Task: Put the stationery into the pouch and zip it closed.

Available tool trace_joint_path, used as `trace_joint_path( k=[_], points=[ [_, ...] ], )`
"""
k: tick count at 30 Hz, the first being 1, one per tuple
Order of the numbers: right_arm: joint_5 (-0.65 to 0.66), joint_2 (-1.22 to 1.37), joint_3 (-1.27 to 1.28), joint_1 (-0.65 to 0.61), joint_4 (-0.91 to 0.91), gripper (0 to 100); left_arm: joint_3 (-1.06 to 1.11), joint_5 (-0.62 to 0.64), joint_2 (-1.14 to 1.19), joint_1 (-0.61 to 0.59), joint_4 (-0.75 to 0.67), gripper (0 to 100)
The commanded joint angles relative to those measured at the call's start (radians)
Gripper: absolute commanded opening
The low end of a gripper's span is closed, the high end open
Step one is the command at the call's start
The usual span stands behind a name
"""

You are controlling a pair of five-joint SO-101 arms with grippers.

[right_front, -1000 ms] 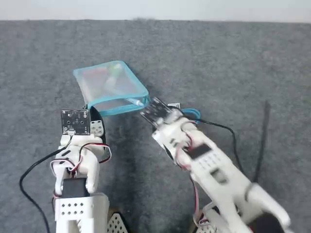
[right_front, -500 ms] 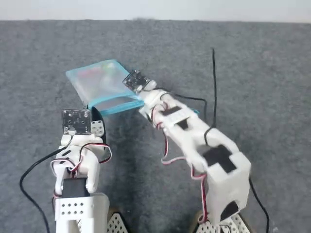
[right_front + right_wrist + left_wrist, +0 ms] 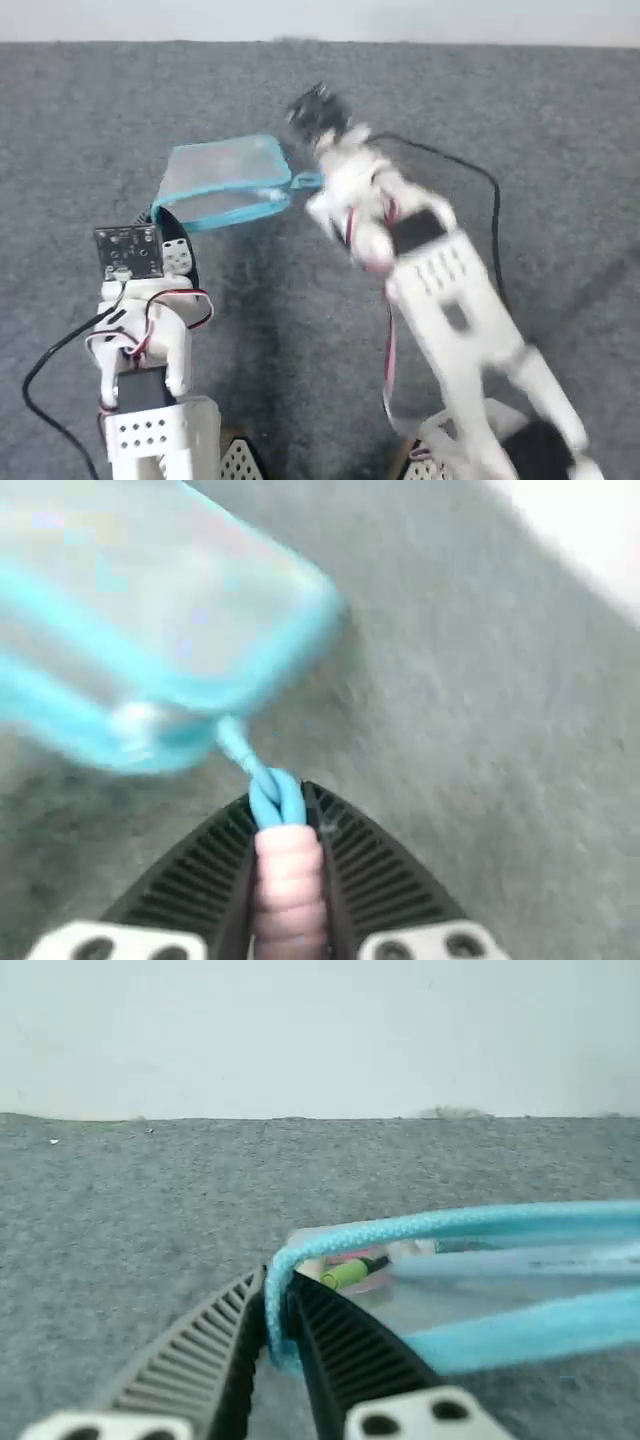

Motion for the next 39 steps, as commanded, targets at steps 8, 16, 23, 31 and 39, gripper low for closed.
trace_joint_path(
  k=[8,16,23,31,39],
  points=[
    [-0.025,-0.317,-0.138,-0.010,0.189,0.6,-0.120,0.038,-0.021,0.008,0.011,1],
    [0.020,-0.231,-0.074,-0.068,0.349,0.6,0.048,0.003,-0.014,0.126,-0.035,1],
    [0.023,-0.186,-0.206,-0.016,0.427,0.6,-0.101,-0.012,-0.021,0.052,0.129,1],
    [0.026,-0.162,-0.035,0.027,0.363,0.7,0.039,-0.117,-0.021,0.244,0.100,1],
    [0.055,-0.262,-0.281,0.074,0.562,0.7,0.042,-0.068,-0.021,0.221,0.089,1]
  ],
)
